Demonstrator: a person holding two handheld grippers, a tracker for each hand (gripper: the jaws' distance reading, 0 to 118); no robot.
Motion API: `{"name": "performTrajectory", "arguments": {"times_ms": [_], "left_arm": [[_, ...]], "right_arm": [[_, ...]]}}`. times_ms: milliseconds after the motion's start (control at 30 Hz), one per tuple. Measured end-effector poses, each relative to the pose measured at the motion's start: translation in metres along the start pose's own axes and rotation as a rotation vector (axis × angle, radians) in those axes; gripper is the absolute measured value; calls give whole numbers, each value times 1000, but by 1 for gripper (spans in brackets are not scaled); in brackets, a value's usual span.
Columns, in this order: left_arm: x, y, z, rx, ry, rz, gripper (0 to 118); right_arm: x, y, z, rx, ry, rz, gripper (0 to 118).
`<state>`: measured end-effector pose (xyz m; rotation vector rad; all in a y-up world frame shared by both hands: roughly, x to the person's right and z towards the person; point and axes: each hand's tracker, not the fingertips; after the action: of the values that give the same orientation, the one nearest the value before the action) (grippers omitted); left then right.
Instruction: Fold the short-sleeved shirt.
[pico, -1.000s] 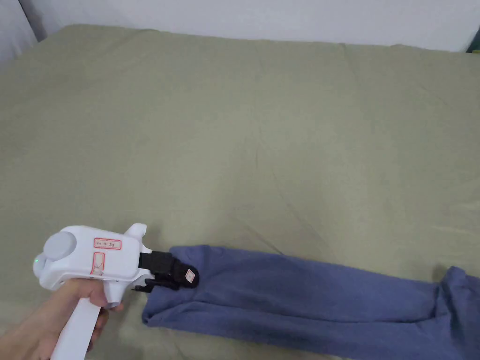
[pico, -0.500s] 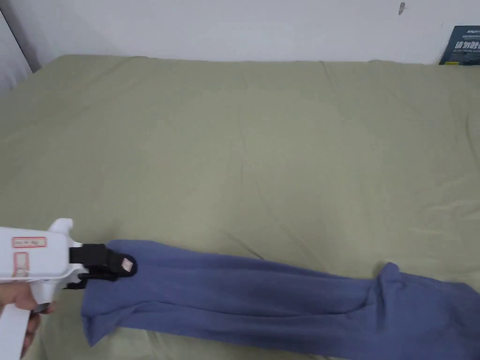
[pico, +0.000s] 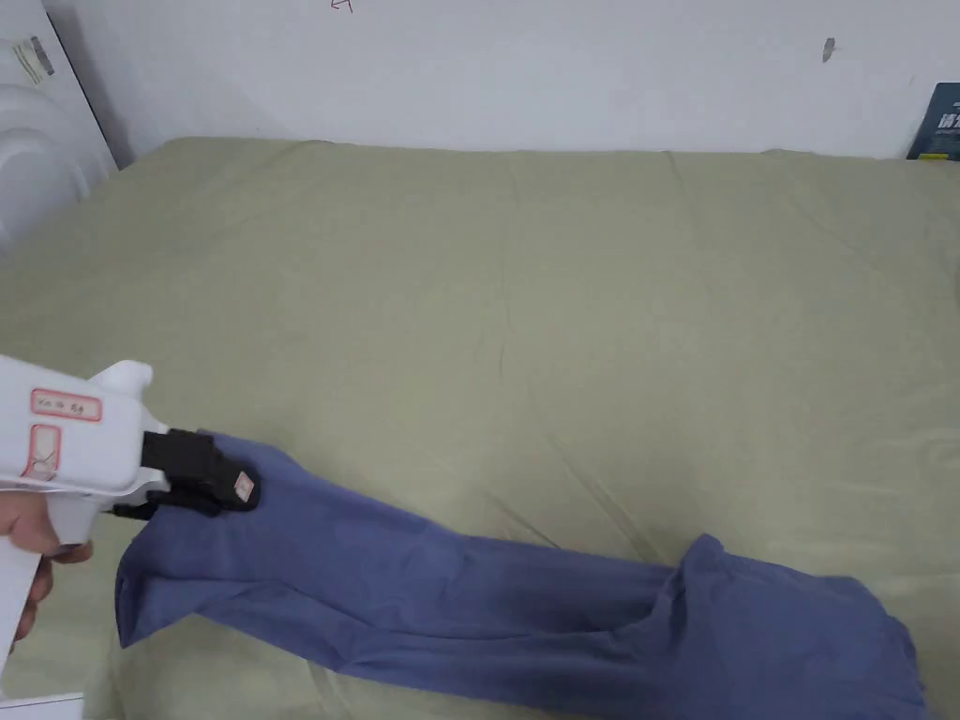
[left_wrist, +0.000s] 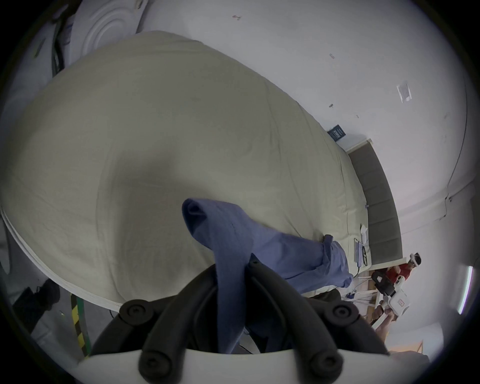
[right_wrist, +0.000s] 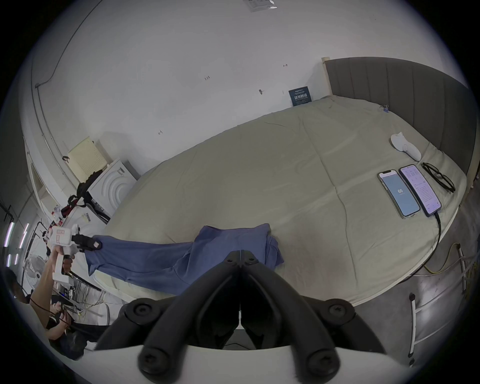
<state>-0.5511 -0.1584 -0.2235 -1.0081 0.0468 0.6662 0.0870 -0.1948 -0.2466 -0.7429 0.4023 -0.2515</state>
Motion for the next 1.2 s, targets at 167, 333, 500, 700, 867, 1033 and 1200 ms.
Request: {"name": "performTrajectory", "arguments": {"times_ms": [167,333,500,700,867,1033,1200], "left_arm": [[70,-10,-21,-28,-16,-96,4],[119,-26,-67,-79,-63,-132,4],[153,-49,-123,-131,-75,-153,4],[158,-68,-178,-104,-92,-188,114],[148,-73,-170,-146,-149,-121,112],[115,-65,-134,-40,-111,-126,43],[107,-78,-138,1,174,-165,0]], "right_arm": [[0,-4,3,1,26,9,0],[4,-9,2,0,45,-12,0],[10,-15,1,-3,50,-45,0],[18,-21,-2,-24,49,-96,0],[21,-22,-3,-30,45,-113,0],[16,-24,-10,-46,56,-113,0],[10,-27,-13,-59,88,-98,0]]}}
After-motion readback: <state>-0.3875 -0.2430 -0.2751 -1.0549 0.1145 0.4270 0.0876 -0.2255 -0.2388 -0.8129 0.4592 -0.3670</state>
